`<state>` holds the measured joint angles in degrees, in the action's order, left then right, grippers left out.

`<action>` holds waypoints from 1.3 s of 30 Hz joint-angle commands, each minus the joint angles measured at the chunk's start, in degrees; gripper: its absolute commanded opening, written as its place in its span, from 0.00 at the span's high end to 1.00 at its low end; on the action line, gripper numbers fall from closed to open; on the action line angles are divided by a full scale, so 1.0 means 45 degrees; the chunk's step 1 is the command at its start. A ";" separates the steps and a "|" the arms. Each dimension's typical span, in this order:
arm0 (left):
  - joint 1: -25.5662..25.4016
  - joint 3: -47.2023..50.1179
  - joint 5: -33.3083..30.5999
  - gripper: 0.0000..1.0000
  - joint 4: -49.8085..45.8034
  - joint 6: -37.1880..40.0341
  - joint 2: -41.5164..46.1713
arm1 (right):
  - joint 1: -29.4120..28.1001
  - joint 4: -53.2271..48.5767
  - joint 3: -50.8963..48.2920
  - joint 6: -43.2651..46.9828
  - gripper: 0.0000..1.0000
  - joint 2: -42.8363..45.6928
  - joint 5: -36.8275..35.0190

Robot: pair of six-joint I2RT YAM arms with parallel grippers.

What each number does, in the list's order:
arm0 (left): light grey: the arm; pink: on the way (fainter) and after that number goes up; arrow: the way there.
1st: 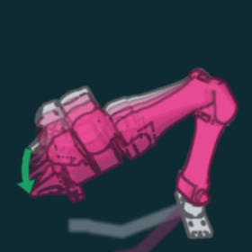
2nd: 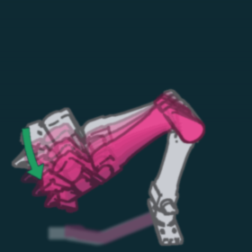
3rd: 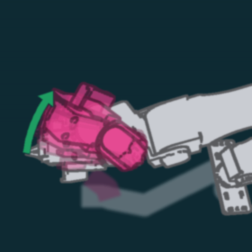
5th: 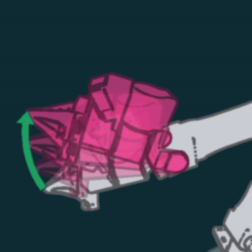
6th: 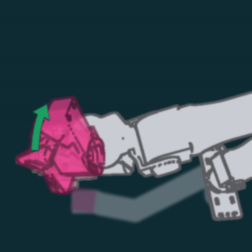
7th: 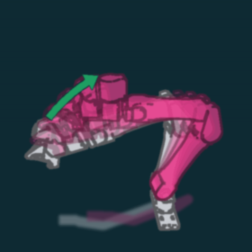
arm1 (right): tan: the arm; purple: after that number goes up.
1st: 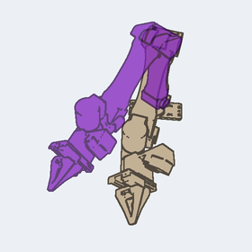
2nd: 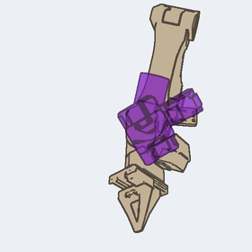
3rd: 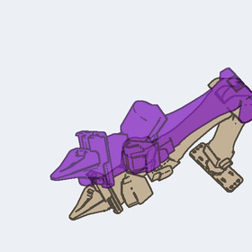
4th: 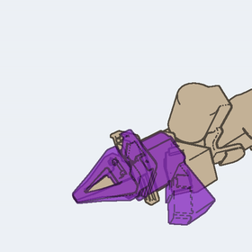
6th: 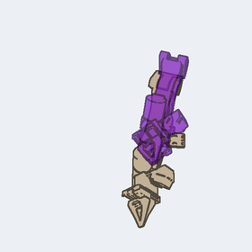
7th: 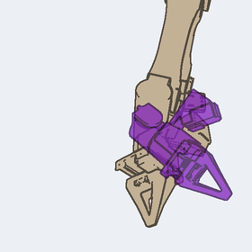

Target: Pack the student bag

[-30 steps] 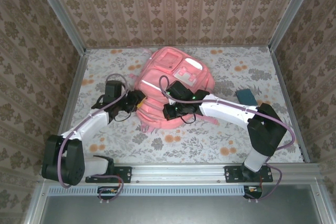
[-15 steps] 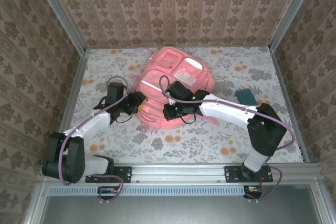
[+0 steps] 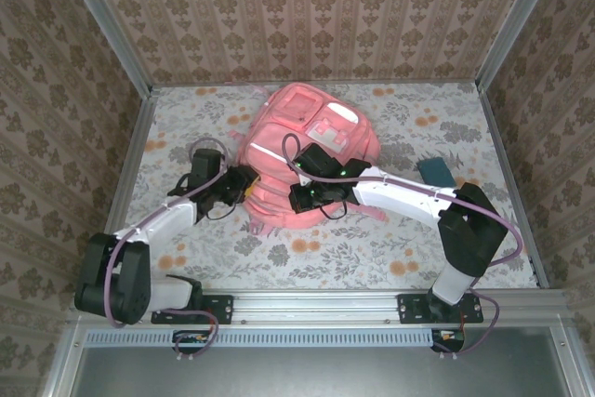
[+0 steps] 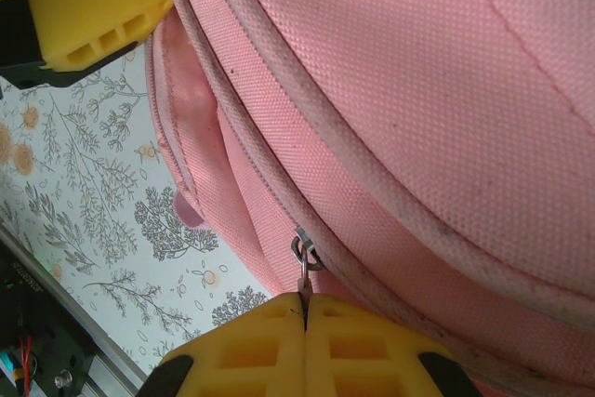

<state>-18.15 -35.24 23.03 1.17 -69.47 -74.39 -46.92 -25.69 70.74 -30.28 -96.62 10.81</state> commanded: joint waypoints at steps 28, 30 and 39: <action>0.0030 -0.0608 -0.1125 1.00 -0.1083 0.1084 0.0442 | 0.1698 -0.3626 -0.0687 0.1888 1.00 0.2118 -0.3515; 0.0035 -0.0664 -0.0898 1.00 -0.0949 0.1017 0.0418 | 0.1465 -0.3064 -0.0660 0.2033 0.88 0.2154 -0.1486; -0.0063 -0.0806 -0.0466 1.00 -0.0646 0.0654 0.0457 | 0.0086 -0.0813 -0.0461 -0.0447 0.56 0.1166 -0.0056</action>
<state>-18.55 -36.93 19.64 -1.93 -66.43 -73.25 -46.22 -33.52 67.18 -27.44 -89.21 7.81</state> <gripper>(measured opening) 0.038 0.433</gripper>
